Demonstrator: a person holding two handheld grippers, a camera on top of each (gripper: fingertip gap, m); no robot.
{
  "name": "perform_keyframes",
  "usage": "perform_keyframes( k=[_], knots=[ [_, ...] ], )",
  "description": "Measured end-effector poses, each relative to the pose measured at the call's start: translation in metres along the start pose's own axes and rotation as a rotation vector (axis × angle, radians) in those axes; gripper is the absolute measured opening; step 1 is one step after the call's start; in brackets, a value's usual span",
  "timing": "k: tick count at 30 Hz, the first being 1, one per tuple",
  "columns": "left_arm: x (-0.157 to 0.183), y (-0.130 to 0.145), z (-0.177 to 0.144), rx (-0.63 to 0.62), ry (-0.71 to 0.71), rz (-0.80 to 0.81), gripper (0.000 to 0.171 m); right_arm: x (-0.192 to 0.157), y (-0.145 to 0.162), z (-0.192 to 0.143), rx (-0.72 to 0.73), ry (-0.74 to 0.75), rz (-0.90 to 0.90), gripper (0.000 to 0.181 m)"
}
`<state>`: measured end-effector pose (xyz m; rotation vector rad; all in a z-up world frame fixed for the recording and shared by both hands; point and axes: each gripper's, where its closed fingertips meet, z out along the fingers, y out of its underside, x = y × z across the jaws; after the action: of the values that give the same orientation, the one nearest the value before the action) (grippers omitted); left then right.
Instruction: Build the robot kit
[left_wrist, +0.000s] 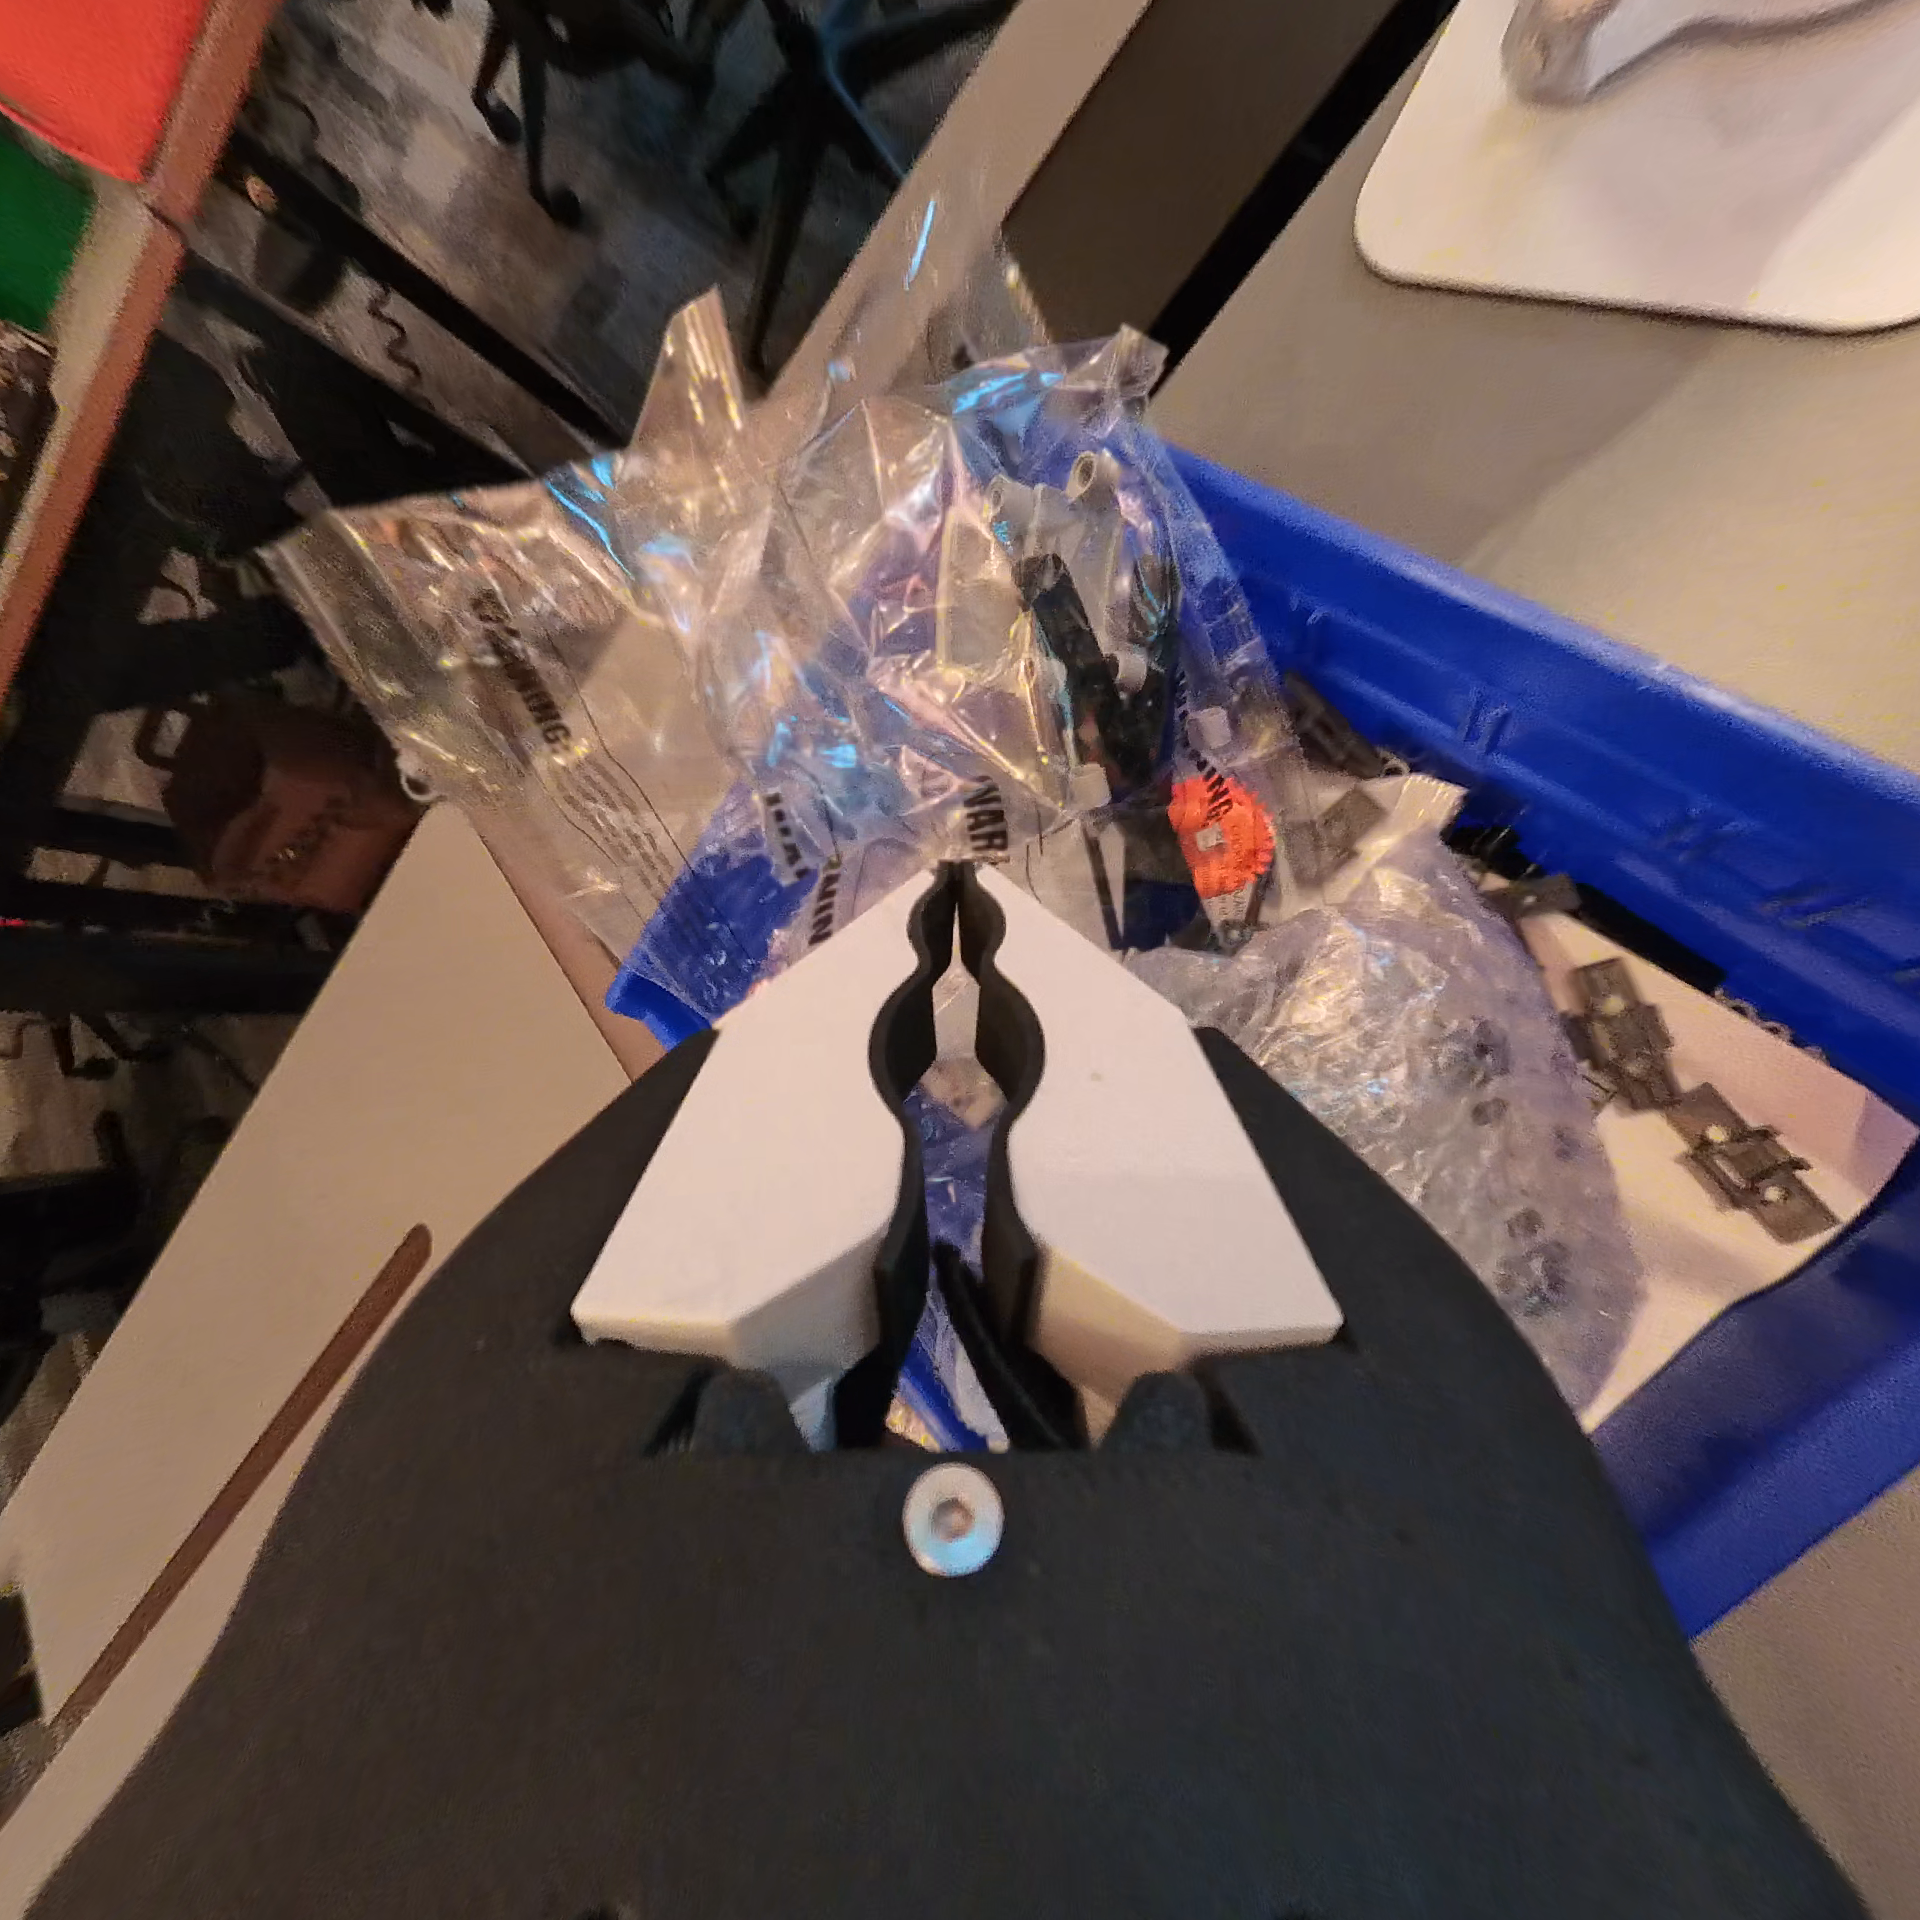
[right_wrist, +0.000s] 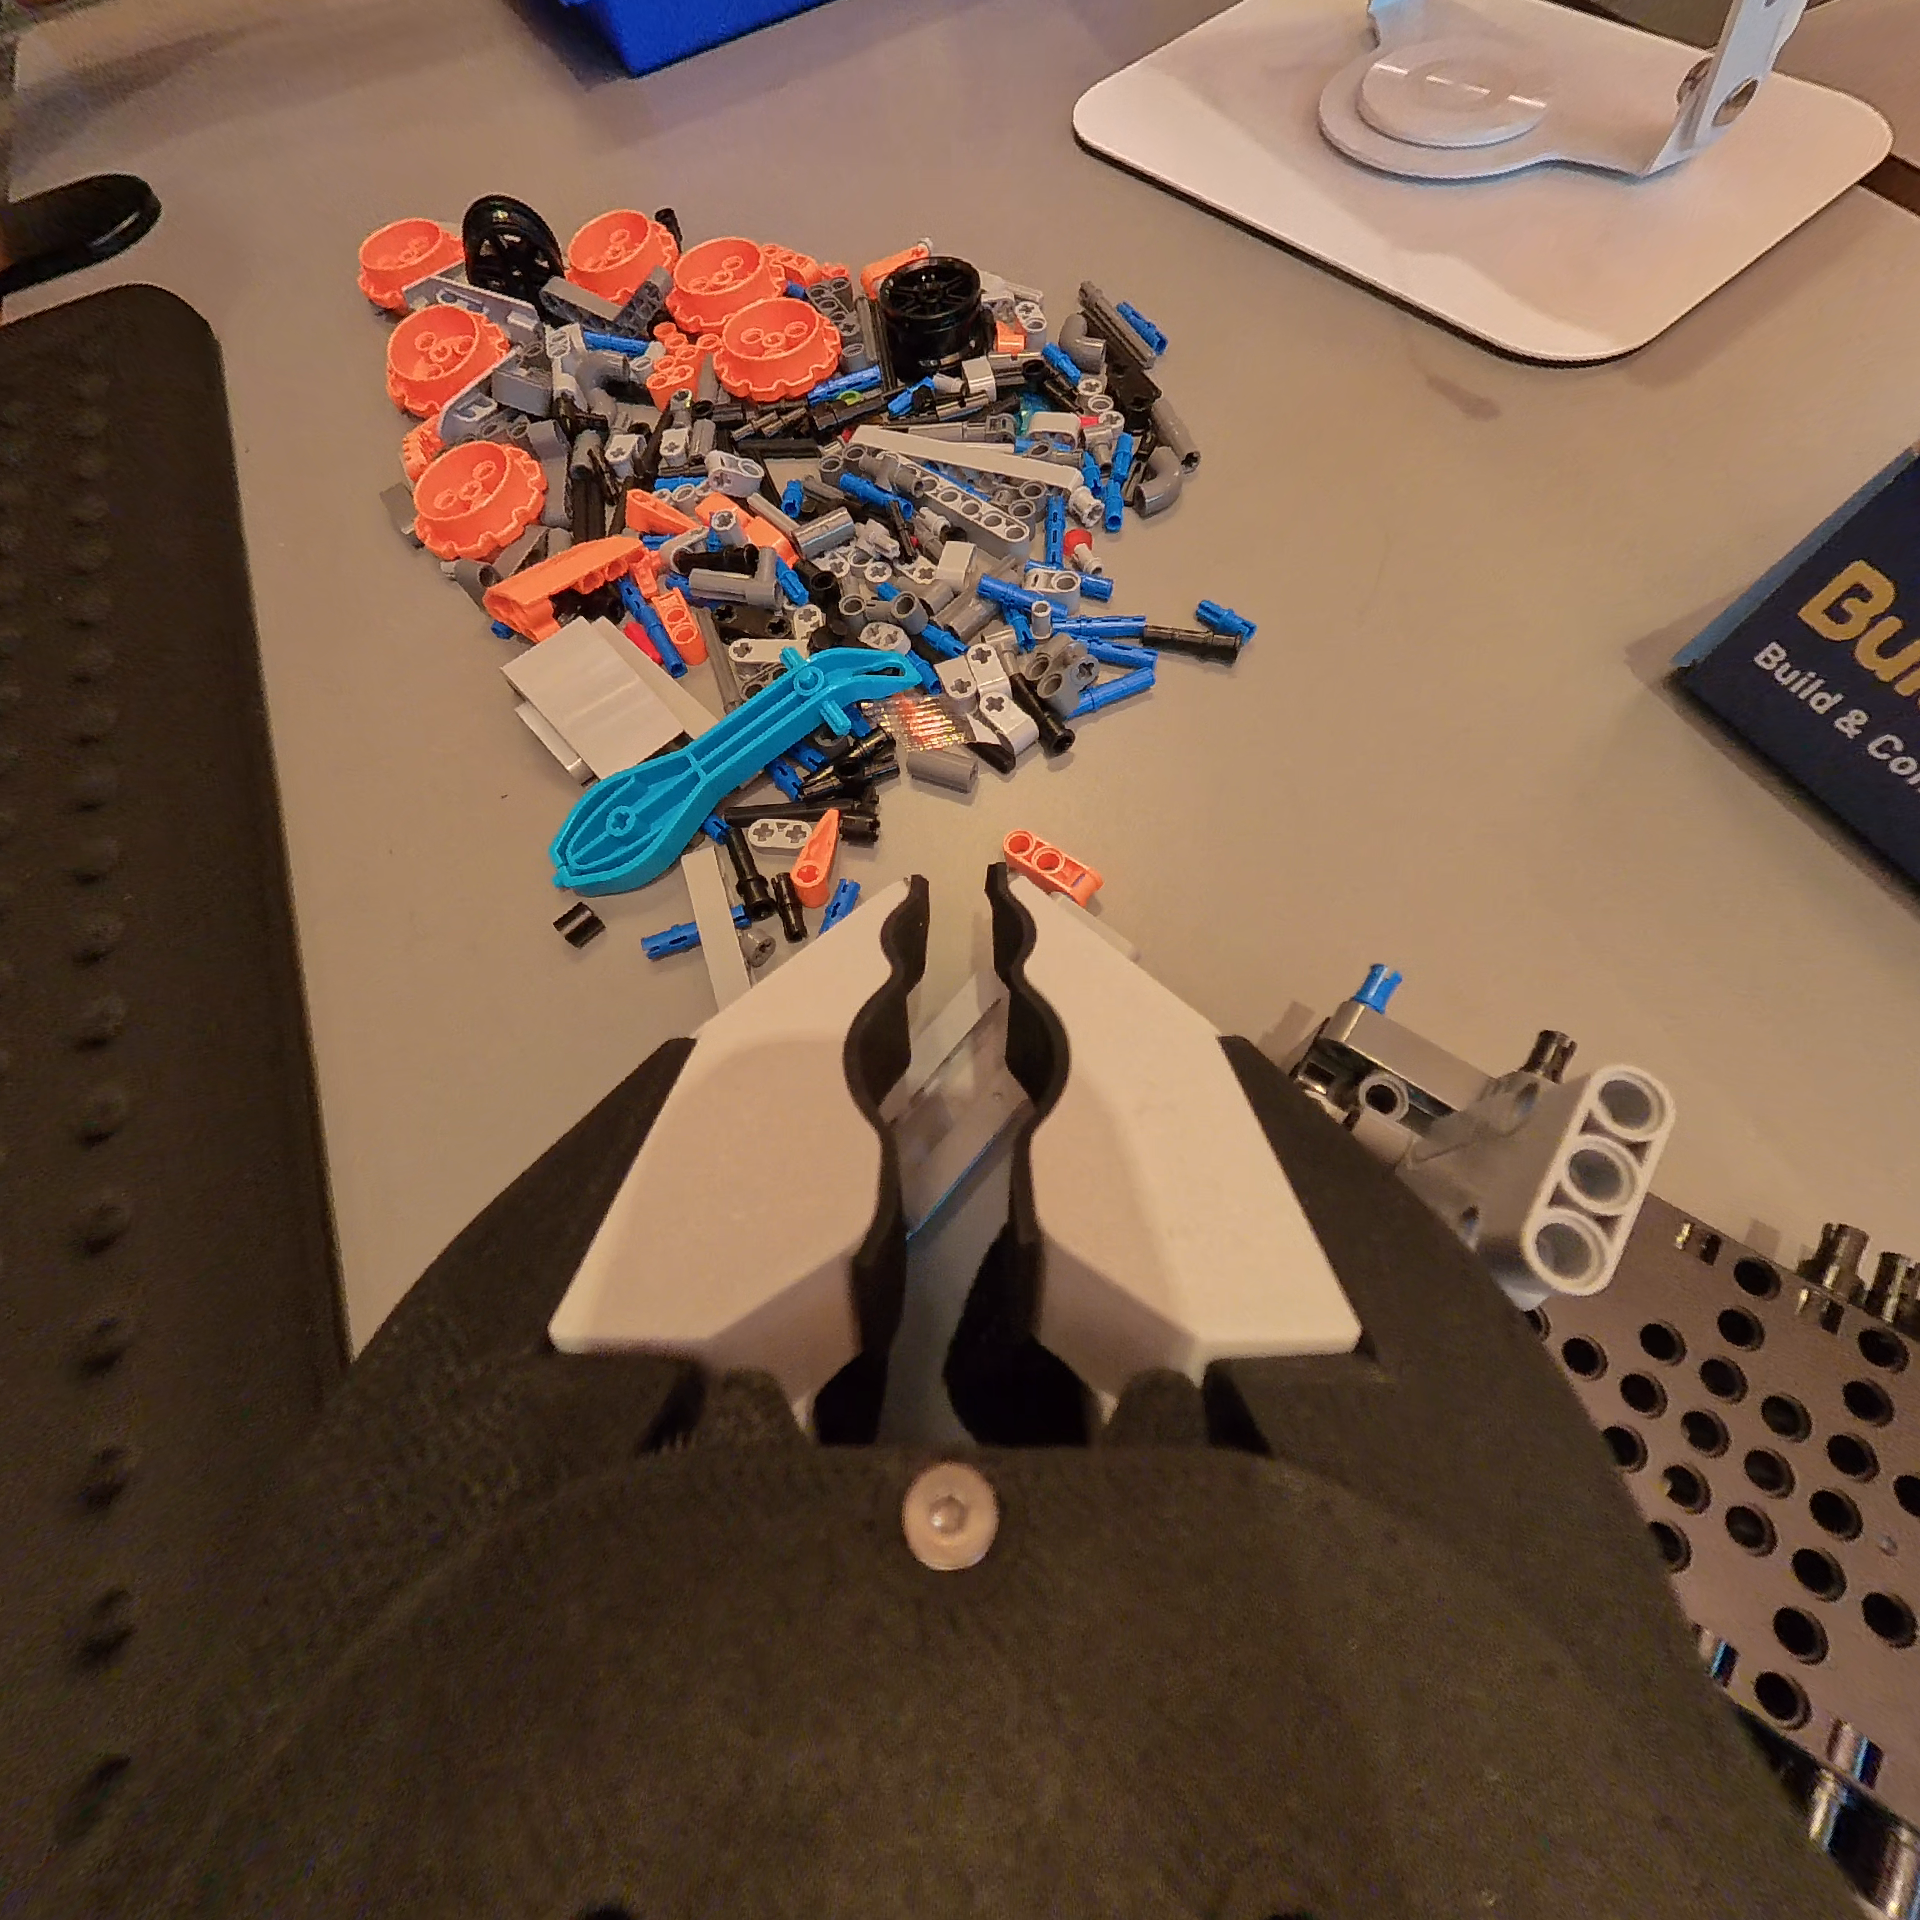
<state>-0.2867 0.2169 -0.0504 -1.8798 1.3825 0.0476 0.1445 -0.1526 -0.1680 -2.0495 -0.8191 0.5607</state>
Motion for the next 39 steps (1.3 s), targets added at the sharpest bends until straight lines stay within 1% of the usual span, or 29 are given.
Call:
perform_keyframes(
  k=[6,12,20,22,26,29,32,34,37,39],
  knots=[
    [-0.005,-0.022,-0.025,0.081,-0.024,0.006,0.0,0.0,0.0,0.0,0.001,-0.001,-0.003,0.01],
    [-0.008,-0.031,-0.042,0.126,-0.007,-0.022,0.0,-0.001,0.0,0.0,0.001,-0.005,-0.006,0.01],
    [-0.009,-0.03,-0.053,0.096,-0.017,-0.025,0.0,-0.001,0.0,0.0,0.002,-0.007,-0.002,0.01],
    [-0.008,-0.026,-0.057,0.071,-0.011,-0.034,0.0,-0.001,0.0,0.0,0.002,-0.008,0.001,0.01],
    [-0.009,-0.011,-0.066,0.02,-0.021,-0.064,0.0,-0.001,0.0,-0.001,0.005,-0.009,0.004,0.01],
    [-0.01,0.009,-0.072,-0.015,-0.012,-0.119,0.0,-0.001,0.0,-0.001,0.005,-0.008,0.005,0.01],
    [-0.016,0.035,-0.075,-0.058,-0.035,-0.183,0.0,0.0,0.0,-0.001,0.004,-0.008,0.009,0.011],
    [-0.016,0.055,-0.072,-0.109,-0.038,-0.219,0.0,0.0,0.0,-0.001,0.002,-0.009,0.012,0.011],
    [-0.015,0.091,-0.063,-0.242,-0.042,-0.264,0.0,0.0,0.0,0.0,0.0,-0.006,0.013,0.01],
    [-0.01,0.108,-0.057,-0.306,-0.02,-0.279,0.0,0.001,0.001,0.0,-0.002,-0.003,0.012,0.011]
  ],
)
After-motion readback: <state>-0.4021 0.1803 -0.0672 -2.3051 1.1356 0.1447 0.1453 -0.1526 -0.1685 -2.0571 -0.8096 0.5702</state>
